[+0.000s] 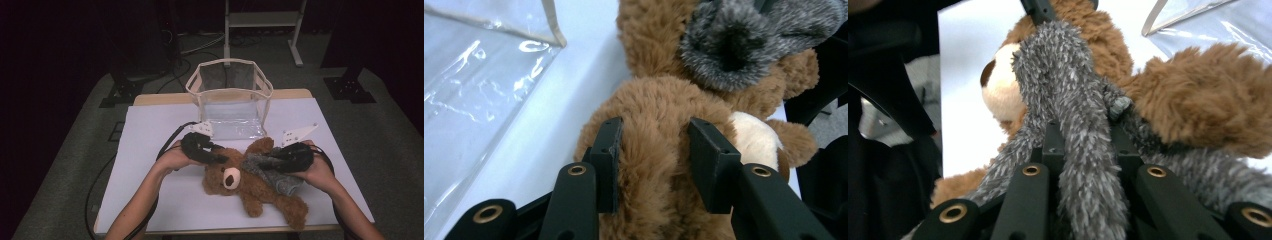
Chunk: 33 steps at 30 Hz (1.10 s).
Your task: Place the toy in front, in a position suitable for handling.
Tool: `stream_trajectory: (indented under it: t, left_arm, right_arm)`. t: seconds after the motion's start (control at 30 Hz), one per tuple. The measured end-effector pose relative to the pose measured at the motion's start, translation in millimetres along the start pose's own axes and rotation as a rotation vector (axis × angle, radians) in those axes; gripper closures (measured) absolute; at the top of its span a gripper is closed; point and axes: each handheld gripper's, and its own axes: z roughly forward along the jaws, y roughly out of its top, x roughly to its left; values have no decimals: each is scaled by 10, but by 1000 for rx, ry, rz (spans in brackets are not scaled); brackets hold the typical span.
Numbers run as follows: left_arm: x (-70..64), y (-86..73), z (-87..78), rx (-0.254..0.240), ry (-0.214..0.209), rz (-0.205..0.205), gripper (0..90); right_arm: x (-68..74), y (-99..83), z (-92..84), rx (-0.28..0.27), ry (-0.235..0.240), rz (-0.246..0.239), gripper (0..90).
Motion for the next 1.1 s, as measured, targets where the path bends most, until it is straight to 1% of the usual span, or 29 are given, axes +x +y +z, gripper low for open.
stream_trajectory:
  t: [0.07, 0.1, 0.13, 0.2, 0.27, 0.3, 0.37, 0.43, 0.5, 0.53, 0.57, 0.63, 0.7, 0.8, 0.83, 0.9, 0.93, 0.97, 1.0, 1.1]
  left_arm:
    - [-16, -57, 5, -21, 3, -11, 587]
    - [-38, -74, 4, -29, 3, -4, 585]
    - [-76, -84, 4, -28, 9, 13, 577]
    - [-145, -93, 6, -24, 19, 35, 567]
    - [-196, -99, -1, -20, 17, 59, 554]
    - [-216, -105, -2, -21, 17, 62, 552]
    - [-238, -114, -4, -21, 17, 74, 543]
    - [-250, -121, -2, -26, 15, 71, 538]
    - [-262, -128, 2, -31, 12, 72, 527]
    - [-263, -132, 0, -28, 10, 79, 516]
    - [-266, -136, -1, -27, 2, 76, 509]
    - [-268, -138, 0, -24, -8, 68, 464]
    - [-274, -133, 1, -19, -17, 63, 413]
    - [-295, -119, 29, -7, -30, 39, 309]
    - [-305, -119, 50, -4, -34, 35, 276]
    - [-322, -117, 104, 2, -40, 13, 208]
    - [-335, -121, 138, 4, -48, 6, 189]
    - [-339, -124, 155, 4, -54, 7, 179]
    - [-345, -124, 175, -1, -56, 2, 170]
    - [-341, -101, 235, 15, -60, 2, 148]
  right_arm:
    - [36, 21, -9, 11, -10, -18, 745]
    - [46, 32, -31, 13, -15, -24, 745]
    - [50, 39, -58, 14, -21, -25, 745]
    - [39, 47, -132, 11, -33, -25, 745]
    - [17, 56, -226, 9, -63, -19, 745]
    - [-11, 64, -290, 5, -84, -20, 745]
    - [-78, 76, -383, 0, -112, -8, 745]
    - [-161, 78, -429, -3, -128, 12, 745]
    - [-233, 68, -401, 14, -118, 32, 745]
    - [-245, 56, -351, 28, -102, 34, 745]
    - [-234, 36, -271, 49, -75, 32, 746]
    - [-194, 1, -171, 60, -28, 25, 749]
    - [-130, -23, -144, 58, -9, 17, 754]
    - [-5, -50, -150, 72, -8, -16, 756]
    - [42, -59, -150, 79, -12, -24, 758]
    - [125, -75, -148, 88, -9, -42, 759]
    - [162, -85, -146, 88, -8, -48, 759]
    - [197, -99, -145, 86, -8, -53, 760]
    - [212, -108, -147, 85, -8, -54, 760]
    - [221, -147, -155, 69, -2, -49, 760]
